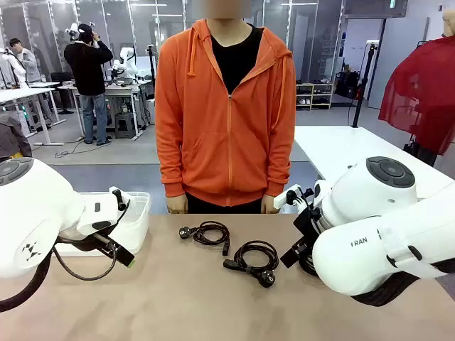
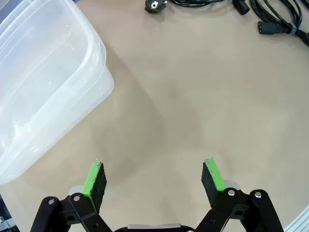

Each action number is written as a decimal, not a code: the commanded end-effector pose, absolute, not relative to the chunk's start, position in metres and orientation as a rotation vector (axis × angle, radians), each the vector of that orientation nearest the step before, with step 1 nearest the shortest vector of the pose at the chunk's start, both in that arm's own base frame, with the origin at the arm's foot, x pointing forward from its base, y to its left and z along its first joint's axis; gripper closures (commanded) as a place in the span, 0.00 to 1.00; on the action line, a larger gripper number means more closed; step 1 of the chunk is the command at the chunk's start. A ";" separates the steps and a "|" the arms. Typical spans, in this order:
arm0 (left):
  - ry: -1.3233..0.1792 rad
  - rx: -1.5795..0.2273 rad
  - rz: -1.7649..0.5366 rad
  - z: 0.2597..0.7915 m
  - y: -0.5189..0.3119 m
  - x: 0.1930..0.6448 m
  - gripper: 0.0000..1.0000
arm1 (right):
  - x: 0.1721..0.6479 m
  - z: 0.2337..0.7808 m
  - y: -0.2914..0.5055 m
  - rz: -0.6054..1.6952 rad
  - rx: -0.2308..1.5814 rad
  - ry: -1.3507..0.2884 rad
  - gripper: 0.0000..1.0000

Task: Organize and store the cables.
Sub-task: Place the Power Cable into the Organizing box.

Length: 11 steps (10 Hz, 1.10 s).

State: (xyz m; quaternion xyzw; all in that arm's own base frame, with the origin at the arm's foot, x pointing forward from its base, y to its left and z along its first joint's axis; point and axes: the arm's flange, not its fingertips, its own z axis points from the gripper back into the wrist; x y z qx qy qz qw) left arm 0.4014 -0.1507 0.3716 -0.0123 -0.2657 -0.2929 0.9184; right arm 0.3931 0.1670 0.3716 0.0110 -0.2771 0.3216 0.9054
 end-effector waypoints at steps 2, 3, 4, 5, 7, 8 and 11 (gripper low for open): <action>-0.546 -0.025 -0.603 0.372 -0.151 0.401 0.00 | 0.393 0.372 0.167 0.664 0.023 -0.572 0.00; -0.546 -0.025 -0.603 0.372 -0.151 0.401 0.00 | 0.393 0.372 0.167 0.664 0.023 -0.572 0.00; -0.546 -0.025 -0.603 0.372 -0.151 0.401 0.00 | 0.393 0.372 0.167 0.664 0.023 -0.572 0.00; -0.546 -0.025 -0.603 0.372 -0.151 0.401 0.00 | 0.393 0.372 0.167 0.664 0.023 -0.572 0.00; -0.546 -0.025 -0.603 0.372 -0.151 0.401 0.00 | 0.393 0.372 0.167 0.664 0.023 -0.572 0.00; -0.546 -0.025 -0.603 0.372 -0.151 0.401 0.00 | 0.393 0.372 0.167 0.664 0.023 -0.572 0.00; -0.546 -0.025 -0.603 0.372 -0.151 0.401 0.00 | 0.393 0.372 0.167 0.666 0.021 -0.572 0.00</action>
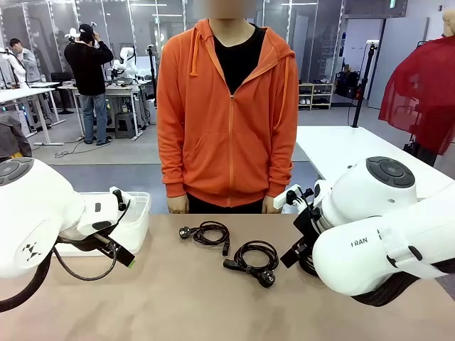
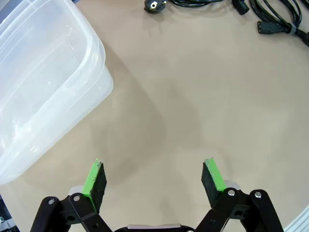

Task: Organize and store the cables.
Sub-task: Place the Power Cable into the Organizing box.

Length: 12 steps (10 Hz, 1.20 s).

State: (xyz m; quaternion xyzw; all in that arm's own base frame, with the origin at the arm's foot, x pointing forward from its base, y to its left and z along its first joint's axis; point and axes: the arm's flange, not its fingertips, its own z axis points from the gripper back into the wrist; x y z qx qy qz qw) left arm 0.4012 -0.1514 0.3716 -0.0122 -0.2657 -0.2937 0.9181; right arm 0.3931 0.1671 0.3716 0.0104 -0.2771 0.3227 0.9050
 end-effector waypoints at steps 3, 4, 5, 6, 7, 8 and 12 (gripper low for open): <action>-0.521 -0.056 -0.598 0.392 -0.149 0.392 0.00 | 0.391 0.400 0.160 0.688 0.035 -0.603 0.00; -0.467 -0.143 -0.593 0.411 -0.147 0.385 0.00 | 0.389 0.421 0.154 0.689 0.013 -0.606 0.00; -0.463 -0.164 -0.602 0.433 -0.146 0.375 0.00 | 0.385 0.444 0.145 0.683 0.017 -0.619 0.00; -0.468 -0.160 -0.638 0.456 -0.145 0.363 0.00 | 0.381 0.468 0.132 0.693 0.034 -0.605 0.00; -0.494 -0.181 -0.674 0.480 -0.143 0.346 0.00 | 0.374 0.490 0.114 0.685 0.054 -0.615 0.00; -0.533 -0.202 -0.679 0.507 -0.134 0.325 0.00 | 0.361 0.515 0.094 0.681 0.076 -0.623 0.00; -0.633 -0.168 -0.726 0.566 -0.096 0.273 0.00 | 0.316 0.571 0.006 0.674 0.125 -0.678 0.00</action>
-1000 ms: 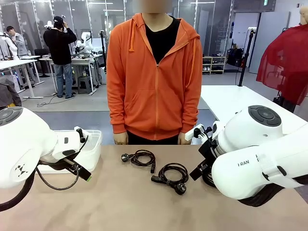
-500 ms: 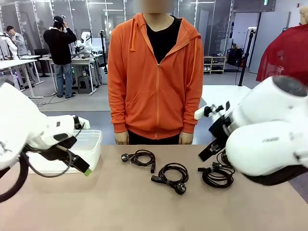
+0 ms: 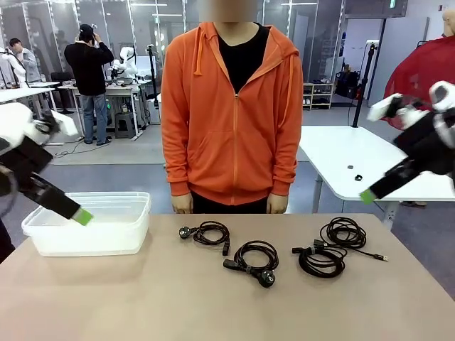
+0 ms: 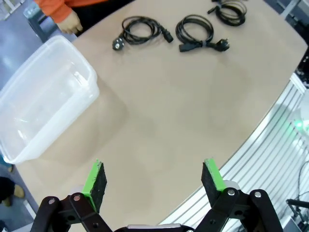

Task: Organize and store the cables.
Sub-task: Place the Power Cable into the Organizing box.

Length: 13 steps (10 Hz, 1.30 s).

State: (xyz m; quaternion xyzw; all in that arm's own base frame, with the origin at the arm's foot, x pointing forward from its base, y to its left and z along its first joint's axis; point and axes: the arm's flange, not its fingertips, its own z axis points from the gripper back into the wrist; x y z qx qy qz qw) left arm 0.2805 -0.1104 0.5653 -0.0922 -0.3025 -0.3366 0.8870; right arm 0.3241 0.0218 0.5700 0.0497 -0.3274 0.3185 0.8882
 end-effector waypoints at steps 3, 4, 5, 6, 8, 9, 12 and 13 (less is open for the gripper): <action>-0.677 -0.141 -0.666 0.587 -0.065 0.280 0.00 | 0.304 0.583 -0.047 0.614 0.140 -0.716 0.00; -0.679 -0.149 -0.643 0.595 -0.046 0.276 0.00 | 0.300 0.583 -0.065 0.575 0.147 -0.727 0.00; -0.671 -0.162 -0.635 0.604 -0.024 0.264 0.00 | 0.292 0.583 -0.079 0.552 0.158 -0.734 0.00; -0.696 -0.173 -0.649 0.608 -0.008 0.254 0.00 | 0.288 0.584 -0.091 0.547 0.178 -0.747 0.00; -0.748 -0.160 -0.642 0.610 0.010 0.244 0.00 | 0.290 0.582 -0.106 0.539 0.172 -0.736 0.00; -0.739 -0.134 -0.642 0.612 0.013 0.240 0.00 | 0.290 0.578 -0.108 0.518 0.168 -0.709 0.00; -0.744 -0.043 -0.611 0.621 0.018 0.234 0.00 | 0.288 0.571 -0.121 0.478 0.171 -0.702 0.00; -0.765 -0.040 -0.598 0.629 0.019 0.230 0.00 | 0.288 0.569 -0.122 0.461 0.183 -0.710 0.00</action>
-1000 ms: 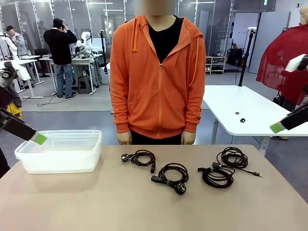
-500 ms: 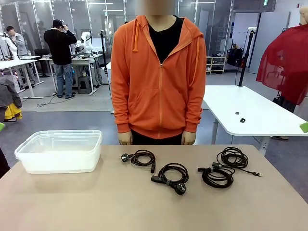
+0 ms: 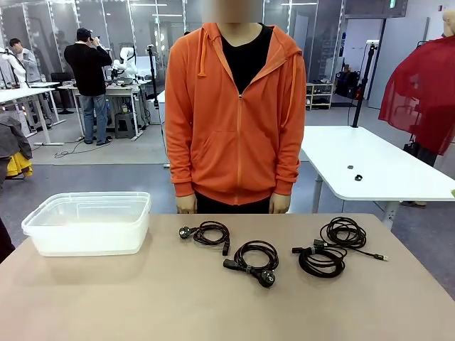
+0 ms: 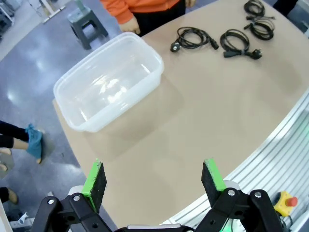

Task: Organize and store the cables.
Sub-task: Place the Power Cable into the Organizing box.

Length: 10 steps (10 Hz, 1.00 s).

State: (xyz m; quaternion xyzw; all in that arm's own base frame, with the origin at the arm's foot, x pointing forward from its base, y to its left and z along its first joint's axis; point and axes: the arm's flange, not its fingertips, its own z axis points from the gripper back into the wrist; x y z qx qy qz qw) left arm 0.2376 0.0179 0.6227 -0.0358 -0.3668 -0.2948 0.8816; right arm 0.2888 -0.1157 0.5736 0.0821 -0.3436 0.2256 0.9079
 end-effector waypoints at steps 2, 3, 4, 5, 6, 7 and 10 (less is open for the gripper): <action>-0.764 -0.074 -0.614 0.623 0.018 0.238 0.00 | 0.289 0.574 -0.116 0.466 0.169 -0.709 0.00; -0.764 -0.074 -0.614 0.623 0.018 0.238 0.00 | 0.289 0.574 -0.116 0.466 0.169 -0.709 0.00; -0.764 -0.074 -0.614 0.623 0.018 0.238 0.00 | 0.289 0.574 -0.116 0.466 0.169 -0.709 0.00; -0.764 -0.074 -0.614 0.623 0.018 0.238 0.00 | 0.289 0.574 -0.116 0.466 0.169 -0.709 0.00; -0.764 -0.074 -0.614 0.623 0.018 0.238 0.00 | 0.289 0.574 -0.116 0.466 0.169 -0.709 0.00; -0.764 -0.074 -0.614 0.623 0.018 0.238 0.00 | 0.289 0.574 -0.116 0.466 0.169 -0.709 0.00; -0.764 -0.074 -0.614 0.623 0.018 0.238 0.00 | 0.289 0.574 -0.116 0.466 0.169 -0.709 0.00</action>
